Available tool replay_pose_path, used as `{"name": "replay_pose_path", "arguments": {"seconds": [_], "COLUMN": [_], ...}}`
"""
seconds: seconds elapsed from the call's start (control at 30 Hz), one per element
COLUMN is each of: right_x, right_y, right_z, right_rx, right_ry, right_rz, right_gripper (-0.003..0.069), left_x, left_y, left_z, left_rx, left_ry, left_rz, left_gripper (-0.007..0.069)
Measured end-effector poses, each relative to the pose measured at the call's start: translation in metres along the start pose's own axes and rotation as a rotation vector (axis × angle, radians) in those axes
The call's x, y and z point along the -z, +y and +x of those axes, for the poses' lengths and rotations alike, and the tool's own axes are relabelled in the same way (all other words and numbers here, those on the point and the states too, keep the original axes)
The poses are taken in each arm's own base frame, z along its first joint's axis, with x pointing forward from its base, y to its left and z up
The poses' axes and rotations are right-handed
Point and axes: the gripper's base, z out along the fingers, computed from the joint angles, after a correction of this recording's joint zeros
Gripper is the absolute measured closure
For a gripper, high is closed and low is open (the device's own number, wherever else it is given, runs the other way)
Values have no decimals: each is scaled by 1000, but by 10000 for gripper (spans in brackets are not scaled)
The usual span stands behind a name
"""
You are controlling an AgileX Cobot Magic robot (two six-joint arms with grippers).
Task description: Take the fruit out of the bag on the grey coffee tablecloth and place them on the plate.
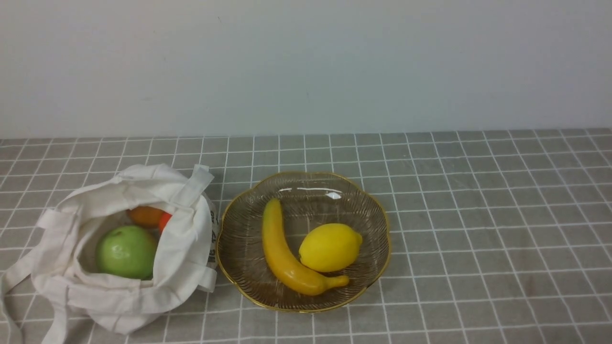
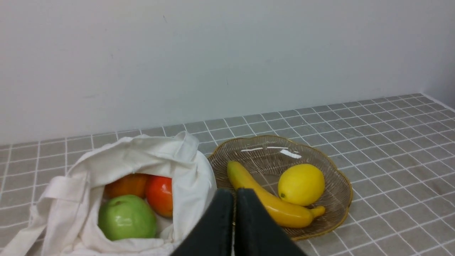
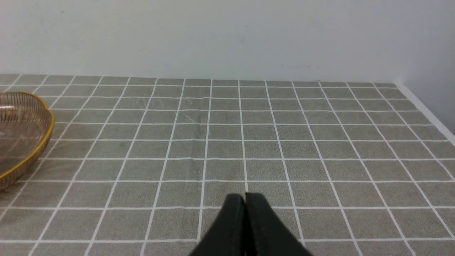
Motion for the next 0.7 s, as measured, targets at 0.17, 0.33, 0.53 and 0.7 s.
{"name": "replay_pose_path", "arguments": {"seconds": [0.17, 0.33, 0.53, 0.7], "right_x": [0, 0, 0, 0], "right_y": [0, 0, 0, 0], "right_z": [0, 0, 0, 0], "right_rx": [0, 0, 0, 0], "right_ry": [0, 0, 0, 0], "right_rz": [0, 0, 0, 0], "right_gripper": [673, 673, 673, 673], "left_x": [-6, -29, -59, -79], "left_y": [8, 20, 31, 38], "left_z": [4, 29, 71, 115], "left_rx": [-56, -98, -118, -109], "left_ry": [-8, 27, 54, 95], "left_rz": [-70, -154, -206, -235], "left_gripper": [632, 632, 632, 632]}}
